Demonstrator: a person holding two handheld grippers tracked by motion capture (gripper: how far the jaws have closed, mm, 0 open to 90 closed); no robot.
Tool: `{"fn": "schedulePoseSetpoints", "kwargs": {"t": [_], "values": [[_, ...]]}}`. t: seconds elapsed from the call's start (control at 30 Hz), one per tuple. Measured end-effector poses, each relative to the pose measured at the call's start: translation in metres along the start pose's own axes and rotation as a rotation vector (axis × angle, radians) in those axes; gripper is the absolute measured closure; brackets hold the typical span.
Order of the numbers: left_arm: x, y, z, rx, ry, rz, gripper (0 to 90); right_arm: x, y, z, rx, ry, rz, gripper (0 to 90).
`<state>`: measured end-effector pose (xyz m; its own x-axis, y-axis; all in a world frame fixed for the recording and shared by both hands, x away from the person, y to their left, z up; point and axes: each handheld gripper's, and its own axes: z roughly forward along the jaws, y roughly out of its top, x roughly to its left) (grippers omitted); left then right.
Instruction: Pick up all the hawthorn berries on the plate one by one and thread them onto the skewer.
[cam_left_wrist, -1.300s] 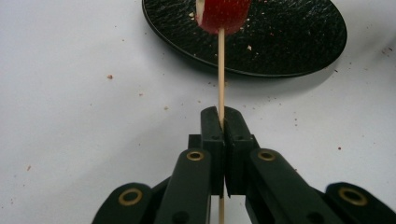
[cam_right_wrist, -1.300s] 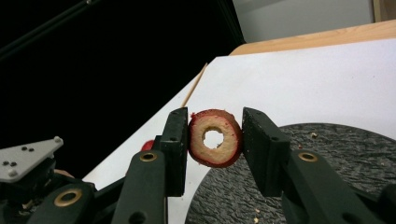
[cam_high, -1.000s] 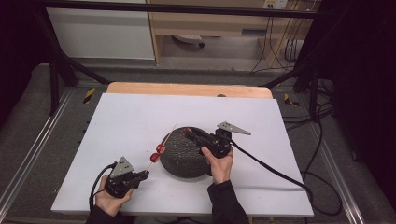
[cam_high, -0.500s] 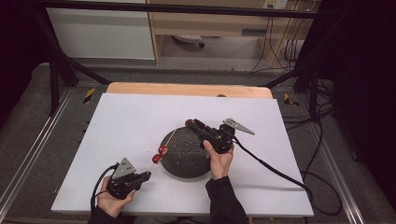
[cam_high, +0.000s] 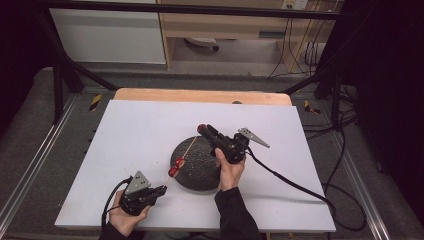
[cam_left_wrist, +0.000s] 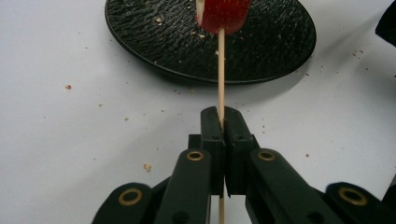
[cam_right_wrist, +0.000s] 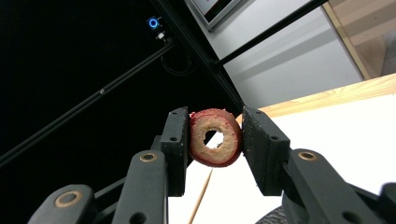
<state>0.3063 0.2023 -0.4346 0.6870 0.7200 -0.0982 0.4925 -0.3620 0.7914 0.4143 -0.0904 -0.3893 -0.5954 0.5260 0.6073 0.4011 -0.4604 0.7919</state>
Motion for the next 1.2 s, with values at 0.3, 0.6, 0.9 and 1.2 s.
{"fn": "schedulePoseSetpoints", "kwargs": {"t": [0.3, 0.6, 0.9, 1.2], "values": [[-0.004, 0.0, 0.003, -0.003, -0.013, -0.007, 88.2, -0.002, -0.008, 0.003, -0.031, -0.004, -0.001, 62.8], [-0.005, 0.0, 0.003, -0.012, -0.018, -0.023, 88.2, -0.003, -0.014, 0.005, -0.046, 0.002, 0.014, 62.8], [-0.006, 0.0, 0.006, -0.038, -0.039, -0.07, 88.2, -0.004, -0.021, 0.006, -0.062, 0.01, 0.032, 62.9], [-0.013, 0.0, 0.009, -0.071, -0.027, -0.119, 88.2, -0.005, -0.032, 0.008, -0.073, 0.012, 0.051, 62.9]]}}
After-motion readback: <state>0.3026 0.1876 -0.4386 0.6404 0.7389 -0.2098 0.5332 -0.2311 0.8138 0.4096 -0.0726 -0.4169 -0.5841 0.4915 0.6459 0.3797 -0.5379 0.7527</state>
